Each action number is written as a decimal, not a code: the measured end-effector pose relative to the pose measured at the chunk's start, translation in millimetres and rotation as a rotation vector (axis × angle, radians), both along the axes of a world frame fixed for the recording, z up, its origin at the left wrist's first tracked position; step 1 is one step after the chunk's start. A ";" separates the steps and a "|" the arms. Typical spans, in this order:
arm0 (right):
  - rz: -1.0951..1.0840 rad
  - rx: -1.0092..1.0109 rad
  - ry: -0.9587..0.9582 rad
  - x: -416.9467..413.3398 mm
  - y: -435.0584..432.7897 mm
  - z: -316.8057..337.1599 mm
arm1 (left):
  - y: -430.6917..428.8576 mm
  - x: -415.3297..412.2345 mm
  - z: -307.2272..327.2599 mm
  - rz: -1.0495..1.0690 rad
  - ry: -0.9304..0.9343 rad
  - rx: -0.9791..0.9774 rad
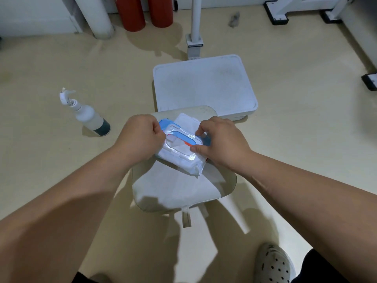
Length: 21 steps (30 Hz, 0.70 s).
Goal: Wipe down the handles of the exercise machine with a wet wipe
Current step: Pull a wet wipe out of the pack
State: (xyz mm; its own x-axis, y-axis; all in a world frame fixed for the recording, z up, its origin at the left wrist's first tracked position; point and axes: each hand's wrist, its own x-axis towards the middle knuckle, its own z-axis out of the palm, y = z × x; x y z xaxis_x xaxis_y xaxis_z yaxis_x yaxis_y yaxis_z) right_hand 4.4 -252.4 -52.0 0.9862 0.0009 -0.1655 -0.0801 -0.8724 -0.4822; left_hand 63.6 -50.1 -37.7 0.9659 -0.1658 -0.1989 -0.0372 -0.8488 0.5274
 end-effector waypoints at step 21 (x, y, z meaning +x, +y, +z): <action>0.318 0.006 -0.372 17.3 34.0 -7.4 | 25.2 -11.7 -15.5 0.185 0.337 -0.382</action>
